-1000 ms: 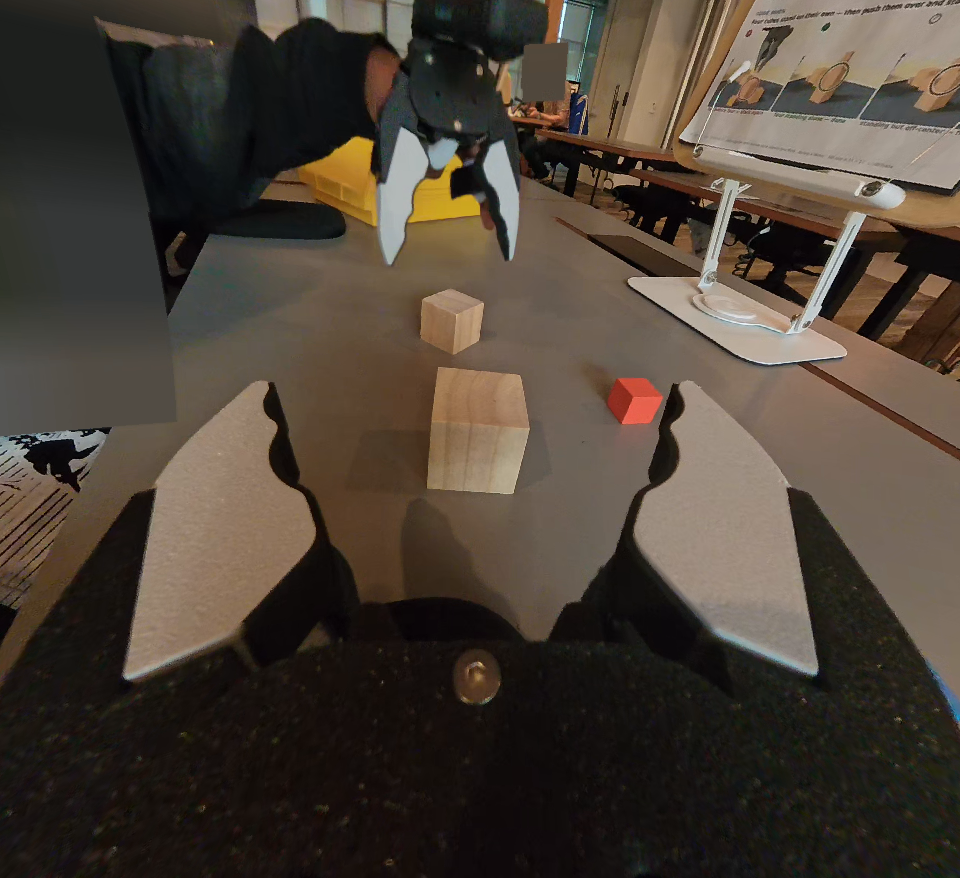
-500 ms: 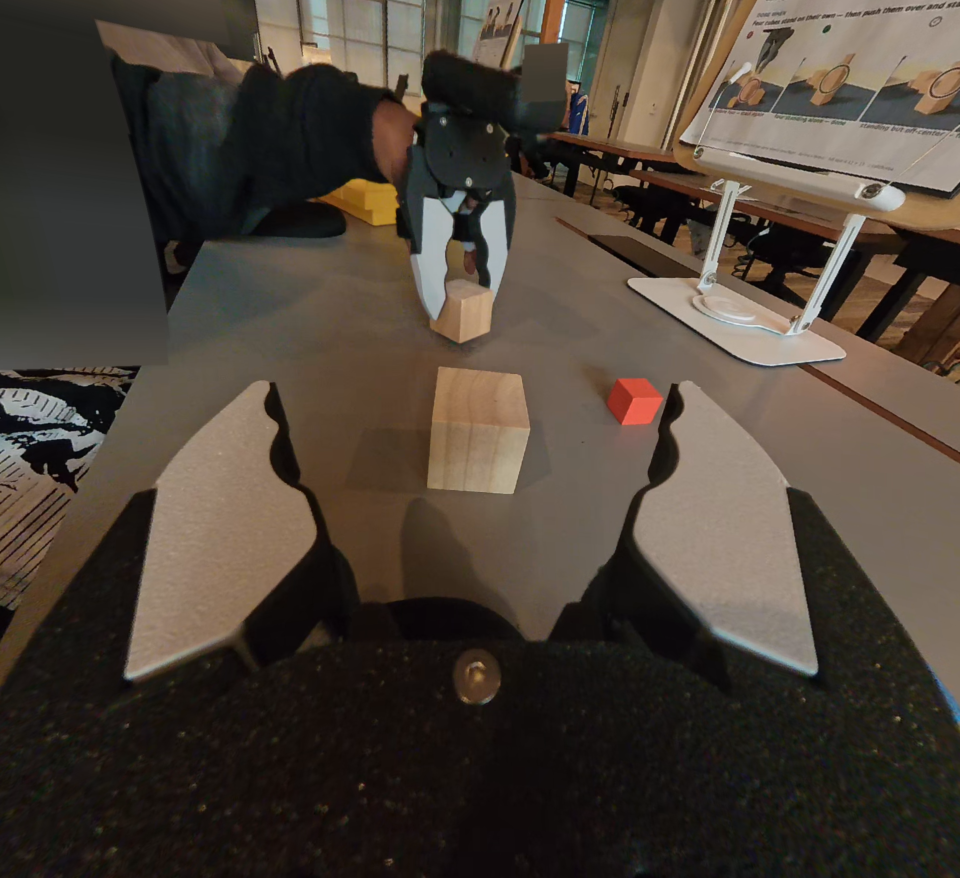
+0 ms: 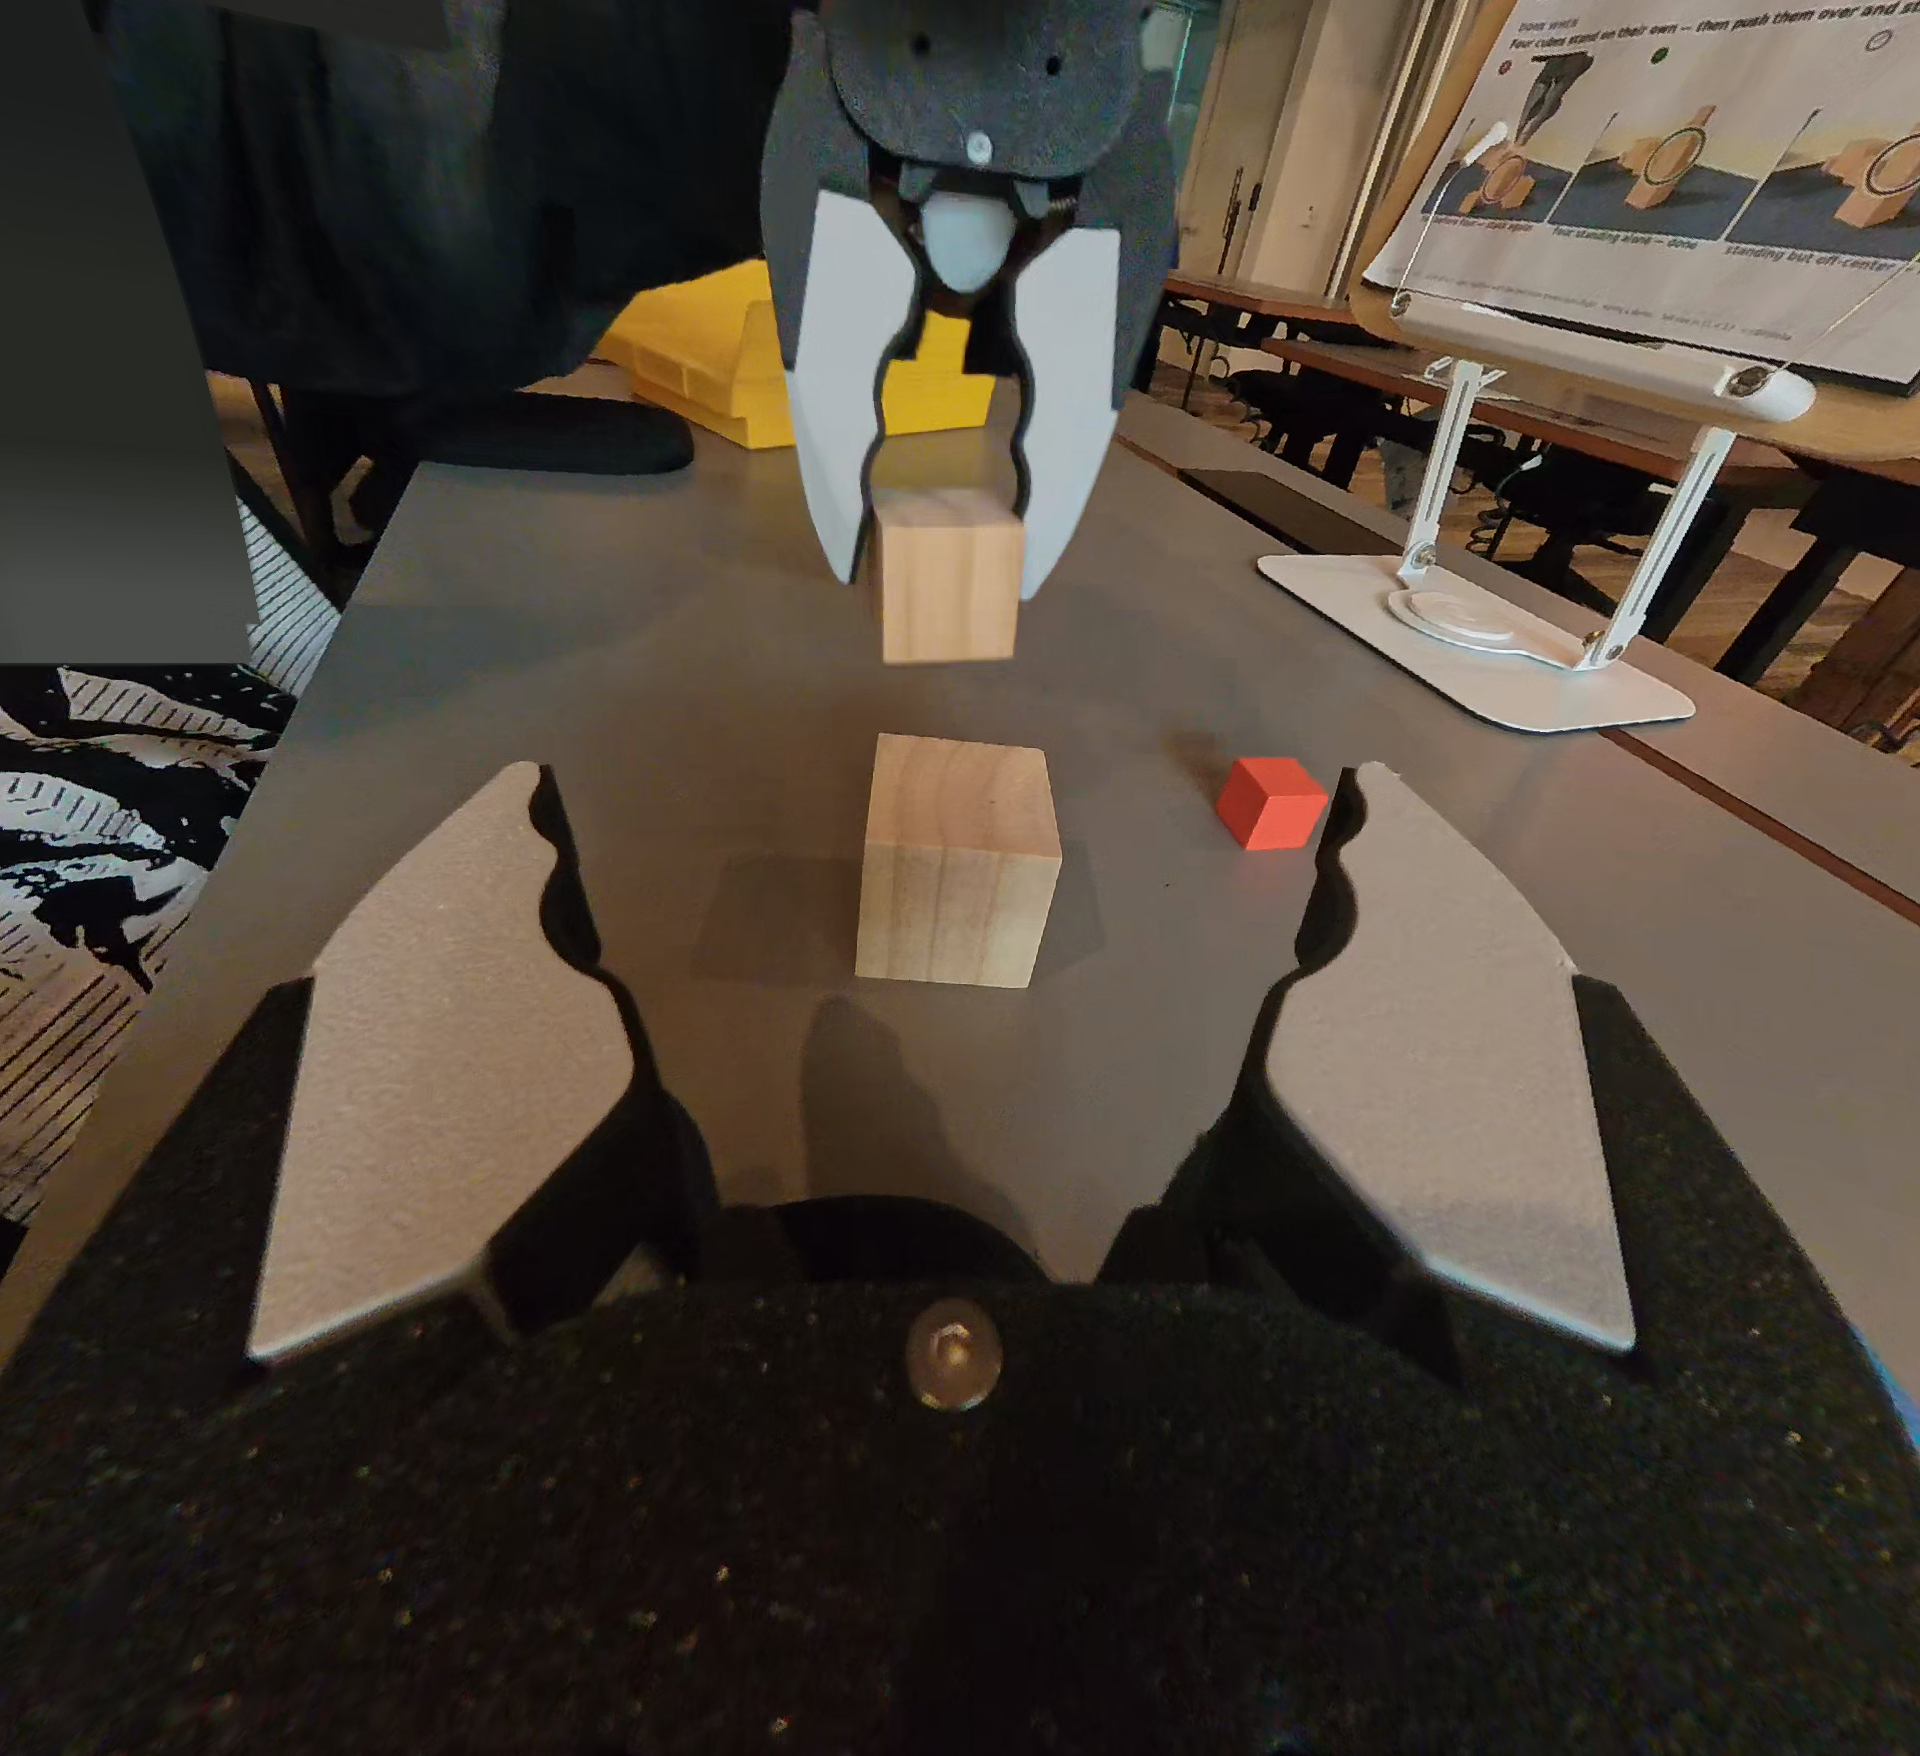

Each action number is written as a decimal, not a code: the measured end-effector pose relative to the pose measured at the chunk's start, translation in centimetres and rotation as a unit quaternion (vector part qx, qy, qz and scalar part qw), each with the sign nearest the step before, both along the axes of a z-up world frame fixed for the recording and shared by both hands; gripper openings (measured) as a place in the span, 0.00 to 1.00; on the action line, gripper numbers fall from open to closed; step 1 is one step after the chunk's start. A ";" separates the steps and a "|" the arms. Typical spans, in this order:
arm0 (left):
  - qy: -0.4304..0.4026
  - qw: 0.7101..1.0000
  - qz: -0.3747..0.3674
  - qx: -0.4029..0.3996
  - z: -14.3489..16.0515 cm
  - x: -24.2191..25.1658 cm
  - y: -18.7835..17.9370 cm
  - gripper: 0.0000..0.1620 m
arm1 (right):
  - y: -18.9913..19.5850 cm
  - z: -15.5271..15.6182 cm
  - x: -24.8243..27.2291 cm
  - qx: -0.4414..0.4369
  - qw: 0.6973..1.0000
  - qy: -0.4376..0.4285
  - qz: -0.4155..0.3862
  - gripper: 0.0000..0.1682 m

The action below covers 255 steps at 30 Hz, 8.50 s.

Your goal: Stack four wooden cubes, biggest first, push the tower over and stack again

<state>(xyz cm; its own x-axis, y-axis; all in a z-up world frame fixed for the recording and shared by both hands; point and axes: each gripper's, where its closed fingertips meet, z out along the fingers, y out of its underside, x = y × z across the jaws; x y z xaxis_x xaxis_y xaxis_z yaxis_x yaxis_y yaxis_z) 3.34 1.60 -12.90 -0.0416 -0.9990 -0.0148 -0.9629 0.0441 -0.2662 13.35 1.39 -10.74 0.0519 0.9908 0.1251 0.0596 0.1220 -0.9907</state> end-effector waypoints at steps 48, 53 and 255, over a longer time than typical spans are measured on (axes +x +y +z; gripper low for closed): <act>0.000 0.996 -0.081 -0.026 -0.6 4.9 1.1 0.34 | -0.1 0.1 0.1 -0.001 1.000 0.005 0.002 0.78; -0.018 0.998 -0.063 -0.019 0.1 4.6 1.6 0.39 | 0.0 0.2 0.1 -0.002 1.000 0.006 0.002 0.78; -0.271 0.961 0.021 0.054 -3.2 13.5 17.0 0.13 | 0.1 0.6 0.3 0.006 1.000 0.022 -0.007 0.72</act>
<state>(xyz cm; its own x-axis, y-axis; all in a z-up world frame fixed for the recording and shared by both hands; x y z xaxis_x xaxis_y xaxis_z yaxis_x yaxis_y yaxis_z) 16.85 18.64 -16.14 0.0413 -0.9910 -0.1274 -0.6854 0.0647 -0.7253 13.62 1.50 -10.14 0.0708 0.9883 0.1348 0.0171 0.1339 -0.9908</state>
